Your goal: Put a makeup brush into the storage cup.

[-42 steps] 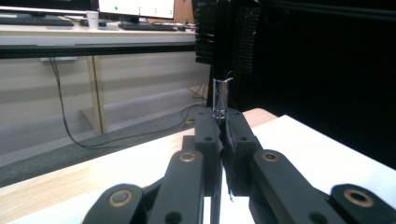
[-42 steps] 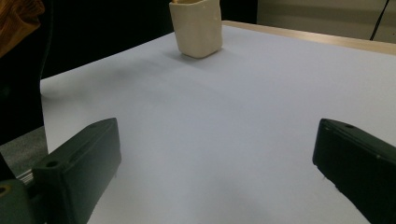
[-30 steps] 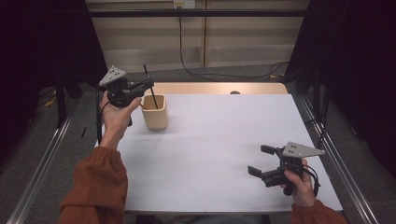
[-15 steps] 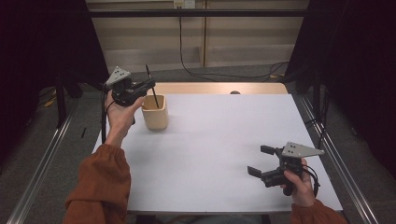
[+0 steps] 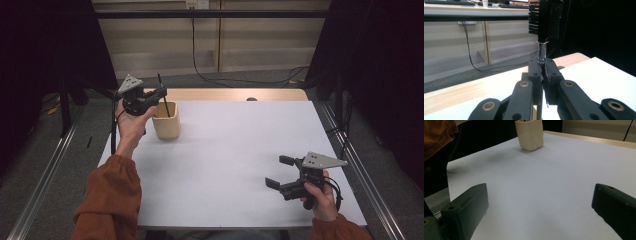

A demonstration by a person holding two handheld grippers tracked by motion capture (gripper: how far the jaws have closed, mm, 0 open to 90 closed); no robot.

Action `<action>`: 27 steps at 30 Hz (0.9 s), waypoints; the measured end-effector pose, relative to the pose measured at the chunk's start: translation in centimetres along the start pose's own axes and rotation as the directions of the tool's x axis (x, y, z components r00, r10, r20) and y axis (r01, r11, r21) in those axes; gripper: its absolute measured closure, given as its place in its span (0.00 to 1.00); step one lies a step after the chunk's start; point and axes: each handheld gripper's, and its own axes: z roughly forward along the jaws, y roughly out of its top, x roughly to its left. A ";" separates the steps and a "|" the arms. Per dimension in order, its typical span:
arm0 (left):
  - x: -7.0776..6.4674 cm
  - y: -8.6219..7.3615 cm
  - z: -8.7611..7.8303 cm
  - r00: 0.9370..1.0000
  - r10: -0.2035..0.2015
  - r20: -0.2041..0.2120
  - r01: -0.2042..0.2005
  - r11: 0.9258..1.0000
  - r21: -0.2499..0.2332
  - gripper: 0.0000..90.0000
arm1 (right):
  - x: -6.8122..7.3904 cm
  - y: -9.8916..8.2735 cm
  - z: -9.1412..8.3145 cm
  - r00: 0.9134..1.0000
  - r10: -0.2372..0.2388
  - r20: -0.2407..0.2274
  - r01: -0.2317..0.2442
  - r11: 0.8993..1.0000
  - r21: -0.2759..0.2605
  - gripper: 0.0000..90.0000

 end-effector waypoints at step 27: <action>0.2 -2.6 0.6 1.000 0.006 -0.012 -0.005 0.999 0.044 0.95 | 0.0 0.0 0.0 1.000 -0.002 -0.006 0.002 1.000 0.002 0.00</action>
